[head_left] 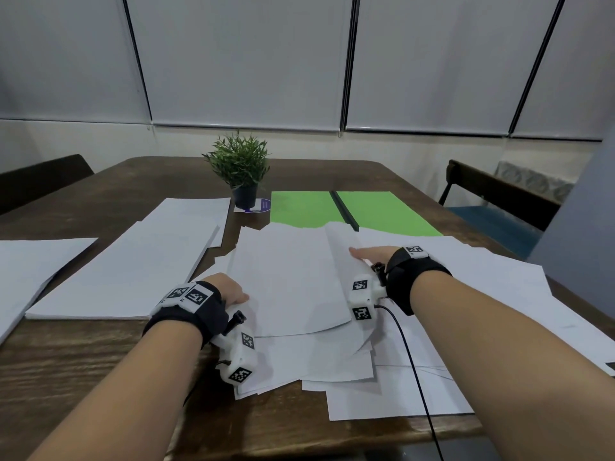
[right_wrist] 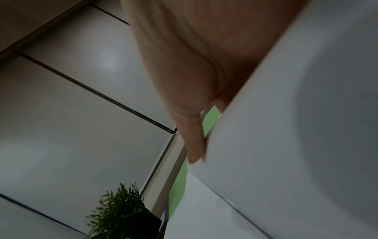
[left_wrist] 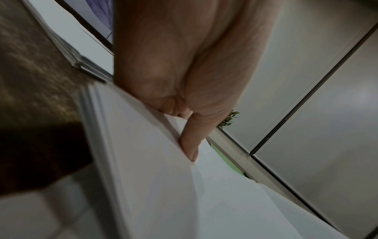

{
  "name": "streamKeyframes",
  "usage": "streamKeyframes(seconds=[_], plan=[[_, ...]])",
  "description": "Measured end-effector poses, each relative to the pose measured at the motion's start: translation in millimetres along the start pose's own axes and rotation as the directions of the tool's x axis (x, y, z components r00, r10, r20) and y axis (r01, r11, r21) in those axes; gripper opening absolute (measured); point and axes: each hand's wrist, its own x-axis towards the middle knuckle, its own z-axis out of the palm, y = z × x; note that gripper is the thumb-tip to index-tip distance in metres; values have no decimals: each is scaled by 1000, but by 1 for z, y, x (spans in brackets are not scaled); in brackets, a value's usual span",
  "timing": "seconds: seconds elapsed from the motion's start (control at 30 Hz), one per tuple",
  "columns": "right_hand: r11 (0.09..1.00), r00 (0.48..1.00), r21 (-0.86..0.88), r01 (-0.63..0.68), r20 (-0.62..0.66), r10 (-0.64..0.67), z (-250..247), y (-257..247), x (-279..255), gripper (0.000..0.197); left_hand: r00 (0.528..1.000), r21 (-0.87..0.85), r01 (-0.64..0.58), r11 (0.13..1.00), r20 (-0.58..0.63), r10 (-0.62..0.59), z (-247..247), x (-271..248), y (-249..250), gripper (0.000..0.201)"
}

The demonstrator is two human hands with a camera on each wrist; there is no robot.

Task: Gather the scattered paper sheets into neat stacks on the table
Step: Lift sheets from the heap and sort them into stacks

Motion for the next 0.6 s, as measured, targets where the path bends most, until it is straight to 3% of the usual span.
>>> streamKeyframes(seconds=[0.1, 0.27, 0.4, 0.53, 0.6], plan=[[996, 1000, -89, -6, 27, 9, -2, 4, 0, 13, 1000, -33, 3, 999, -19, -3, 2, 4, -2, 54], [911, 998, -412, -36, -64, 10, -3, 2, 8, 22, 1000, -45, -2, 999, -22, 1, 2, 8, -3, 54], [836, 989, -542, -93, -148, 13, -8, 1, 4, 30, 999, -80, -1, 997, -41, -2, 3, 9, -2, 56], [797, 942, -601, -68, -301, -146, -16, -14, 3, 49, 999, -54, -6, 999, -36, 4, 3, 11, -4, 55], [796, 902, -605, -22, -355, -245, -28, -29, -8, 48, 999, -59, 6, 998, -47, -9, 4, 14, -5, 54]])
